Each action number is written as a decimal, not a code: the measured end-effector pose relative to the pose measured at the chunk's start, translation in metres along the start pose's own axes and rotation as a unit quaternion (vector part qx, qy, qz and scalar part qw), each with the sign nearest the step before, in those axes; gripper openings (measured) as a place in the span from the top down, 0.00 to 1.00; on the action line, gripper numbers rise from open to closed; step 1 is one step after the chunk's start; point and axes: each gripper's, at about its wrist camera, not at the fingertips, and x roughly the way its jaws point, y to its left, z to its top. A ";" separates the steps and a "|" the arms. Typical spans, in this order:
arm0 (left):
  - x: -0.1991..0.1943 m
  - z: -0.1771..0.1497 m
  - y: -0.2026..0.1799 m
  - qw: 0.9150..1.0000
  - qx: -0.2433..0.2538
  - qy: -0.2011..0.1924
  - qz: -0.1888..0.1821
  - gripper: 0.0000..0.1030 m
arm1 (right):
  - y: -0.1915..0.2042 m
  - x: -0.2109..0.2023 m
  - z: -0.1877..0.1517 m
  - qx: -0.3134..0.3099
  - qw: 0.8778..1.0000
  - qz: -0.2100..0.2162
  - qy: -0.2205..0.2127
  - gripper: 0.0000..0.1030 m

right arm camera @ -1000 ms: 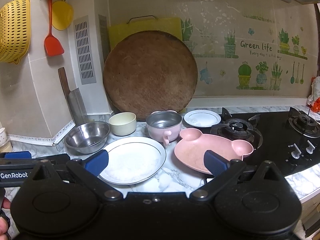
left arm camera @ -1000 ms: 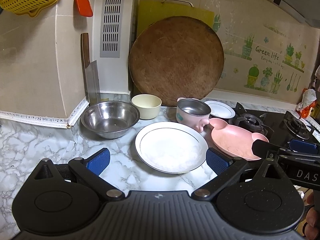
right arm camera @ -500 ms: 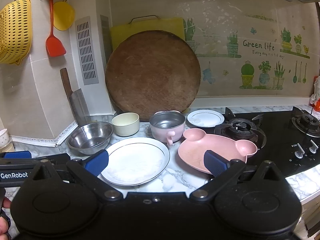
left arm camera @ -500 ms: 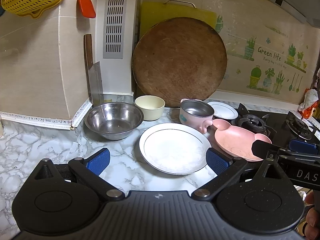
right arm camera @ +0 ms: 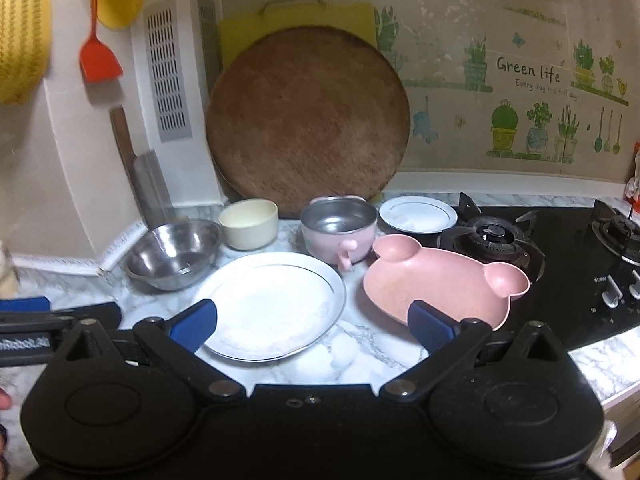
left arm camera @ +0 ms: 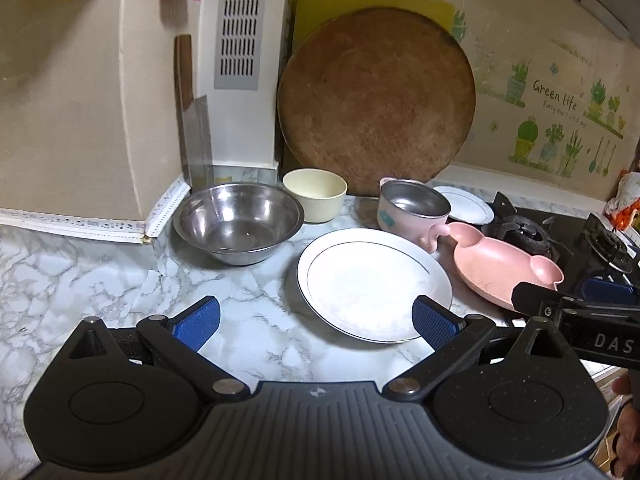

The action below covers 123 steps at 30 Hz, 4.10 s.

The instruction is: Organize plates and bowls

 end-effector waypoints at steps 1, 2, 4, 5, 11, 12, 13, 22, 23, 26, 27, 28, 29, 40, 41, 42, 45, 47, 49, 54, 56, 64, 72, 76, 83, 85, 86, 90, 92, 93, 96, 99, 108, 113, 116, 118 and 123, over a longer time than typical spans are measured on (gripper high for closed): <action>0.007 0.001 0.002 1.000 0.002 0.005 0.002 0.00 | 0.001 0.006 0.000 -0.006 1.000 0.000 0.003 0.01; 0.015 0.002 0.004 1.000 0.001 0.011 0.003 0.00 | 0.001 0.014 0.000 -0.010 1.000 0.000 0.008 0.01; 0.031 0.005 0.009 1.000 -0.004 0.031 0.003 0.00 | -0.001 0.032 0.000 -0.011 1.000 0.000 0.027 0.01; 0.039 0.007 0.011 0.999 -0.008 0.040 0.003 0.00 | -0.004 0.041 0.001 -0.005 0.999 0.002 0.038 0.01; 0.089 0.019 0.013 0.997 -0.010 0.070 0.020 0.00 | -0.021 0.098 0.009 0.029 0.995 0.005 0.097 0.04; 0.099 0.021 0.015 0.996 -0.016 0.079 0.023 0.00 | -0.024 0.107 0.010 0.037 0.994 0.007 0.107 0.07; 0.107 0.023 0.016 0.996 -0.021 0.086 0.024 0.00 | -0.027 0.117 0.011 0.046 0.992 0.011 0.120 0.07; 0.167 0.029 0.019 0.989 -0.037 0.133 0.048 0.01 | -0.041 0.178 0.011 0.099 0.976 0.031 0.191 0.24; 0.172 0.029 0.020 0.988 -0.041 0.138 0.050 0.01 | -0.042 0.182 0.011 0.105 0.974 0.033 0.196 0.25; 0.180 0.031 0.021 0.987 -0.052 0.142 0.047 0.05 | -0.047 0.189 0.012 0.118 0.970 0.042 0.208 0.29; 0.183 0.032 0.021 0.987 -0.056 0.145 0.044 0.06 | -0.048 0.193 0.013 0.121 0.969 0.045 0.210 0.33; 0.184 0.033 0.021 0.987 -0.059 0.147 0.042 0.06 | -0.050 0.195 0.013 0.125 0.968 0.048 0.213 0.36; 0.186 0.034 0.020 0.986 -0.061 0.149 0.040 0.08 | -0.052 0.199 0.014 0.130 0.966 0.049 0.216 0.38; 0.204 0.032 0.026 0.977 -0.105 0.186 0.015 0.52 | -0.062 0.215 0.010 0.160 0.956 0.067 0.237 0.73; 0.205 0.031 0.026 0.976 -0.108 0.189 0.014 0.59 | -0.062 0.215 0.011 0.161 0.955 0.070 0.237 0.74; 0.206 0.031 0.028 0.975 -0.113 0.193 0.011 0.63 | -0.062 0.214 0.011 0.162 0.955 0.071 0.237 0.77; 0.207 0.029 0.031 0.971 -0.128 0.200 0.007 0.71 | -0.064 0.213 0.011 0.166 0.955 0.073 0.235 0.80; 0.207 0.028 0.032 0.971 -0.128 0.202 0.005 0.73 | -0.067 0.212 0.010 0.171 0.955 0.070 0.233 0.81; 0.206 0.027 0.033 0.971 -0.130 0.202 0.001 0.76 | -0.068 0.211 0.010 0.173 0.955 0.071 0.232 0.87; 0.205 0.026 0.033 0.969 -0.136 0.205 -0.011 0.85 | -0.064 0.208 0.009 0.165 0.957 0.071 0.228 0.91; 0.204 0.025 0.033 0.969 -0.137 0.207 -0.012 0.87 | -0.063 0.207 0.009 0.163 0.958 0.070 0.227 0.91; 0.189 0.020 0.039 0.968 -0.130 0.213 -0.010 0.88 | -0.057 0.198 0.005 0.144 0.958 0.080 0.234 0.91; 0.160 0.007 0.058 0.968 -0.133 0.214 0.002 0.88 | -0.039 0.183 -0.001 0.123 0.957 0.104 0.240 0.91; 0.144 -0.003 0.071 0.967 -0.139 0.212 0.010 0.88 | -0.030 0.171 -0.008 0.112 0.957 0.116 0.243 0.91; 0.121 -0.016 0.082 0.968 -0.139 0.210 0.014 0.88 | -0.015 0.160 -0.020 0.100 0.954 0.137 0.247 0.91; 0.117 -0.019 0.083 0.968 -0.136 0.210 0.016 0.88 | -0.012 0.157 -0.023 0.099 0.953 0.140 0.249 0.91; 0.116 -0.020 0.083 0.968 -0.134 0.210 0.017 0.88 | -0.011 0.157 -0.025 0.097 0.953 0.141 0.250 0.91; 0.112 -0.025 0.086 0.968 -0.136 0.209 0.014 0.88 | -0.008 0.154 -0.029 0.099 0.953 0.140 0.252 0.91; 0.112 -0.026 0.085 0.969 -0.133 0.207 0.012 0.88 | -0.008 0.152 -0.031 0.095 0.954 0.140 0.249 0.91; 0.111 -0.026 0.085 0.970 -0.131 0.206 0.012 0.88 | -0.008 0.152 -0.031 0.095 0.954 0.139 0.247 0.91; 0.111 -0.027 0.085 0.970 -0.132 0.205 0.010 0.88 | -0.008 0.151 -0.032 0.097 0.955 0.136 0.245 0.91; 0.110 -0.027 0.085 0.970 -0.129 0.205 0.007 0.88 | -0.008 0.151 -0.032 0.098 0.955 0.134 0.245 0.91; 0.104 -0.026 0.084 0.974 -0.114 0.194 0.016 0.87 | -0.011 0.147 -0.030 0.097 0.959 0.123 0.237 0.82; 0.097 -0.024 0.084 0.978 -0.101 0.183 0.024 0.87 | -0.013 0.143 -0.030 0.100 0.960 0.122 0.233 0.80; 0.090 -0.022 0.083 0.980 -0.092 0.173 0.031 0.87 | -0.013 0.138 -0.029 0.098 0.961 0.122 0.227 0.79; 0.084 -0.021 0.081 0.982 -0.082 0.166 0.033 0.87 | -0.012 0.134 -0.028 0.094 0.963 0.123 0.222 0.77; 0.070 -0.015 0.074 0.987 -0.066 0.147 0.022 0.81 | -0.010 0.124 -0.024 0.083 0.967 0.122 0.206 0.69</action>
